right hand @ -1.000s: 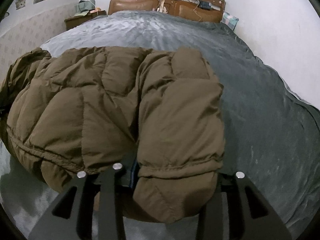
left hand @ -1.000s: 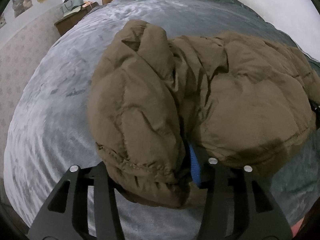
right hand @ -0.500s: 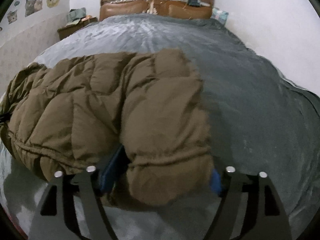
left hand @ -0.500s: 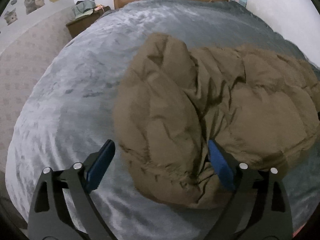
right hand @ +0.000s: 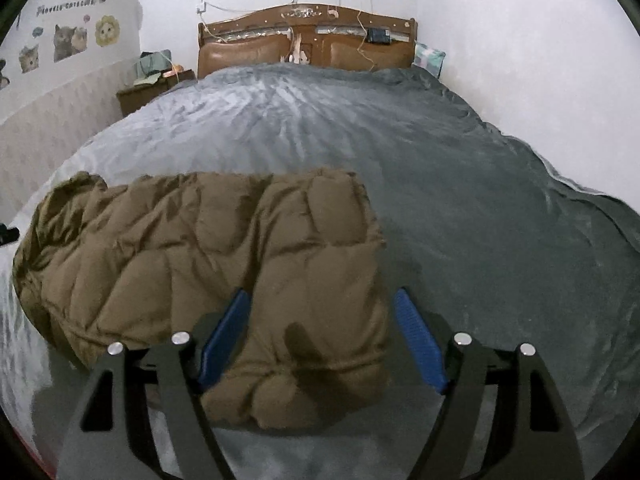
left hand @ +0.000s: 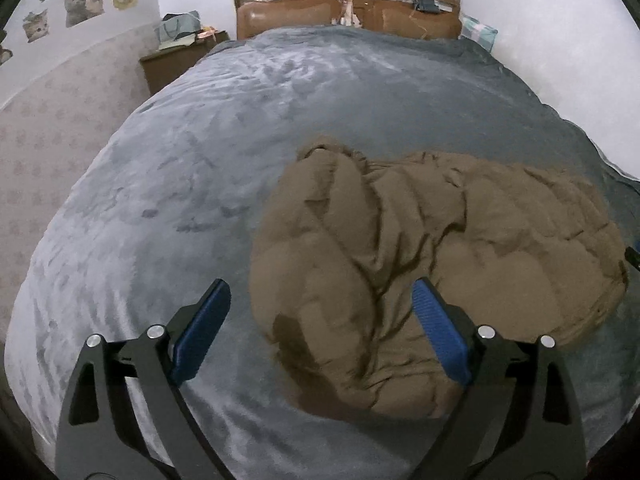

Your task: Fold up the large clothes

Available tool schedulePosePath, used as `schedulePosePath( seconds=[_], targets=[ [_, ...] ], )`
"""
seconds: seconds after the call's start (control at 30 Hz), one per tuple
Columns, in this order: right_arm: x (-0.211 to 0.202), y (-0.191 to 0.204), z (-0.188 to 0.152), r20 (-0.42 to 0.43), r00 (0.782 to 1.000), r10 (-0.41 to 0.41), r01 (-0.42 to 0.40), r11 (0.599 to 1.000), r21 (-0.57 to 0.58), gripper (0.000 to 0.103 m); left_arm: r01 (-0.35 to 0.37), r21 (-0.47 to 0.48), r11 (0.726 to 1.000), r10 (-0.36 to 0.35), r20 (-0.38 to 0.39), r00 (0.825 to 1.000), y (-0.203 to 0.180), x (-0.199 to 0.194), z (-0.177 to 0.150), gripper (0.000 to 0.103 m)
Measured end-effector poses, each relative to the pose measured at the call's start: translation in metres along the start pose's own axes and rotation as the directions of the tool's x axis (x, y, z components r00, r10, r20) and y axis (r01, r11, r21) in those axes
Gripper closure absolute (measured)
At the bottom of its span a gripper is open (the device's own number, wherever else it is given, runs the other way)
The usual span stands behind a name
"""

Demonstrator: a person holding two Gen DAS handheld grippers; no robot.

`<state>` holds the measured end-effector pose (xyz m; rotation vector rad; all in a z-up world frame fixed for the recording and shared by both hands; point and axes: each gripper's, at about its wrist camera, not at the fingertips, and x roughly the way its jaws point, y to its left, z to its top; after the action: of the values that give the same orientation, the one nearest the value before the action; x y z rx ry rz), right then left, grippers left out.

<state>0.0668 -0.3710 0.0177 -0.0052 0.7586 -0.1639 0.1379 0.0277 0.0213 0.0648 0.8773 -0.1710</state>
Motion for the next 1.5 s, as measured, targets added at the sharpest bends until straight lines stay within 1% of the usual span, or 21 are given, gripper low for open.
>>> schedulePosePath(
  seconds=[0.03, 0.07, 0.13, 0.2, 0.23, 0.27, 0.33, 0.4, 0.53, 0.63, 0.77, 0.87, 0.93, 0.97, 1.07, 1.13, 1.17, 1.3, 1.37, 1.43, 1.5],
  targets=[
    [0.004, 0.002, 0.000, -0.002, 1.000, 0.002, -0.002, 1.000, 0.003, 0.027, 0.003, 0.005, 1.000, -0.003, -0.009, 1.000, -0.002, 0.004, 0.000, 0.024],
    [0.011, 0.005, -0.001, -0.007, 1.000, 0.007, -0.007, 1.000, 0.007, 0.027, 0.006, 0.007, 1.000, -0.006, -0.026, 1.000, -0.002, 0.011, 0.001, 0.027],
    [0.022, 0.010, -0.006, -0.026, 0.999, 0.018, -0.018, 1.000, 0.014, 0.028, 0.017, 0.002, 1.000, -0.017, -0.070, 0.997, -0.004, 0.027, -0.001, 0.046],
    [0.034, 0.012, -0.015, -0.051, 0.999, 0.003, -0.002, 1.000, 0.011, 0.029, -0.015, -0.006, 1.000, 0.014, -0.123, 0.992, -0.001, 0.046, -0.008, 0.057],
    [0.040, 0.013, -0.018, -0.065, 0.998, -0.010, 0.010, 1.000, 0.003, 0.031, -0.020, -0.007, 1.000, 0.019, -0.137, 0.990, -0.002, 0.053, -0.007, 0.058],
    [0.046, 0.012, -0.020, -0.078, 0.997, -0.021, 0.021, 1.000, -0.001, 0.035, -0.020, -0.009, 1.000, 0.019, -0.154, 0.988, 0.001, 0.060, -0.009, 0.058],
    [0.057, 0.007, -0.025, -0.101, 0.995, -0.012, 0.014, 1.000, 0.021, 0.036, -0.013, -0.020, 1.000, 0.009, -0.172, 0.985, 0.004, 0.073, -0.011, 0.058],
    [0.067, 0.000, -0.029, -0.117, 0.993, 0.010, -0.004, 0.999, 0.054, 0.036, -0.005, -0.021, 1.000, 0.001, -0.183, 0.983, 0.007, 0.081, -0.013, 0.056],
    [0.078, -0.006, -0.037, -0.127, 0.991, 0.029, -0.017, 0.996, 0.091, 0.035, -0.019, 0.006, 1.000, 0.020, -0.181, 0.983, 0.005, 0.092, -0.008, 0.054],
    [0.080, -0.004, -0.041, -0.129, 0.991, 0.020, -0.008, 0.996, 0.094, 0.035, -0.023, 0.010, 1.000, 0.025, -0.175, 0.984, 0.002, 0.093, -0.005, 0.053],
    [0.070, 0.001, -0.040, -0.125, 0.992, 0.002, 0.010, 0.995, 0.096, 0.035, -0.020, 0.005, 1.000, 0.021, -0.157, 0.987, -0.004, 0.085, -0.006, 0.052],
    [0.059, 0.008, -0.040, -0.117, 0.993, -0.016, 0.026, 0.996, 0.086, 0.034, -0.034, 0.009, 0.999, 0.034, -0.128, 0.991, 0.000, 0.072, -0.007, 0.035],
    [0.047, 0.013, -0.038, -0.097, 0.995, -0.013, 0.023, 0.994, 0.107, 0.031, -0.036, -0.004, 0.999, 0.035, -0.108, 0.994, 0.003, 0.061, -0.009, 0.020],
    [0.040, 0.016, -0.037, -0.077, 0.997, -0.005, 0.014, 0.993, 0.116, 0.026, -0.032, -0.011, 0.999, 0.031, -0.094, 0.995, 0.003, 0.054, -0.009, 0.018],
    [0.028, 0.026, -0.033, -0.043, 0.999, 0.003, 0.002, 0.993, 0.117, 0.025, -0.027, -0.009, 1.000, 0.026, -0.059, 0.998, 0.002, 0.040, -0.011, 0.010],
    [0.024, 0.035, -0.034, -0.040, 0.999, 0.011, -0.006, 0.993, 0.115, 0.022, -0.035, 0.007, 0.999, 0.035, -0.035, 0.999, -0.002, 0.033, -0.013, 0.004],
    [0.024, 0.037, -0.034, -0.039, 0.999, 0.011, -0.006, 0.994, 0.113, 0.014, -0.039, 0.018, 0.999, 0.040, -0.022, 0.999, -0.004, 0.029, -0.013, 0.004],
    [0.017, 0.052, -0.039, -0.018, 1.000, 0.004, -0.002, 0.995, 0.099, 0.014, -0.053, 0.057, 0.997, 0.053, 0.000, 0.999, -0.017, 0.018, -0.016, 0.003],
    [0.009, 0.062, -0.043, -0.014, 1.000, 0.005, -0.004, 0.997, 0.079, 0.014, -0.063, 0.060, 0.996, 0.062, 0.015, 0.998, -0.030, 0.009, -0.019, 0.003],
    [0.002, 0.067, -0.043, -0.010, 1.000, -0.006, 0.007, 0.998, 0.062, 0.013, -0.075, 0.057, 0.996, 0.073, 0.043, 0.996, -0.033, -0.003, -0.021, 0.003],
    [-0.008, 0.072, -0.045, 0.010, 0.999, -0.039, 0.039, 0.997, 0.062, 0.002, -0.097, 0.055, 0.994, 0.093, 0.069, 0.993, -0.035, -0.016, -0.023, 0.003]
  ],
)
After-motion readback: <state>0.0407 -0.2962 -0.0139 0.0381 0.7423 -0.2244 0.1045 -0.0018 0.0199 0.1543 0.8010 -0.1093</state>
